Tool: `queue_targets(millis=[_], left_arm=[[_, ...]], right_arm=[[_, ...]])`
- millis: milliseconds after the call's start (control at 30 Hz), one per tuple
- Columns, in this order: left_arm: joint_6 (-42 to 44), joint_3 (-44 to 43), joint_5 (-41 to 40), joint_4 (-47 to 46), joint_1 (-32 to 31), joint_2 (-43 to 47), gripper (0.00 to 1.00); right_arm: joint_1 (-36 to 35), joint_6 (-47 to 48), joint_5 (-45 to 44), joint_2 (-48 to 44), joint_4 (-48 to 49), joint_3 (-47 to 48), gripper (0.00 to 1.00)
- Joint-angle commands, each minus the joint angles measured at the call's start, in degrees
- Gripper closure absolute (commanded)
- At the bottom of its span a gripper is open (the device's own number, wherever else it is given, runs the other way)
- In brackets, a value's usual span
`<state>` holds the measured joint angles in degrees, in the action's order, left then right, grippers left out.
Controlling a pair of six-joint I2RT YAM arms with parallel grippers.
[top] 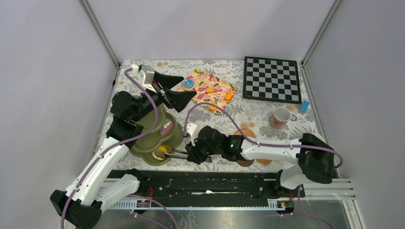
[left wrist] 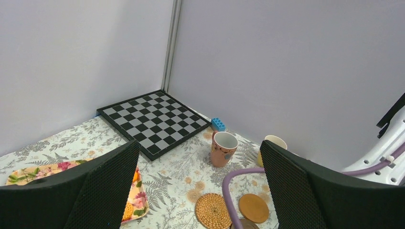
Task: Serve the afternoon tea
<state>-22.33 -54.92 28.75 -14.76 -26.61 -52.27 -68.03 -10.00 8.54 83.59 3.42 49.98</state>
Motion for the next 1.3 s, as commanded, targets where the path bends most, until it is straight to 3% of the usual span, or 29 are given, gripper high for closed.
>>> queue_targets(millis=[0, 333, 667, 1067, 1267], left_arm=[[0.44, -0.46, 0.59, -2.65, -0.28, 0.28, 0.01], [0.71, -0.54, 0.20, -2.42, -0.28, 0.42, 0.01], [0.66, -0.63, 0.18, -2.34, -0.28, 0.22, 0.01], [0.62, -0.63, 0.39, -2.37, -0.28, 0.15, 0.01], [0.62, -0.63, 0.40, -2.38, -0.34, 0.03, 0.01]], right_arm=[[-2.67, 1.98, -4.24, 3.60, 4.36, 5.61, 0.60], [-5.75, 3.99, -13.79, 8.60, 2.20, 8.69, 0.55], [-7.17, 4.92, -13.50, 9.13, 0.20, 9.98, 0.44], [-7.14, 3.96, -15.11, 3.29, 0.97, 7.58, 0.40], [-7.14, 3.62, -16.34, -3.86, -0.72, 2.00, 0.42]])
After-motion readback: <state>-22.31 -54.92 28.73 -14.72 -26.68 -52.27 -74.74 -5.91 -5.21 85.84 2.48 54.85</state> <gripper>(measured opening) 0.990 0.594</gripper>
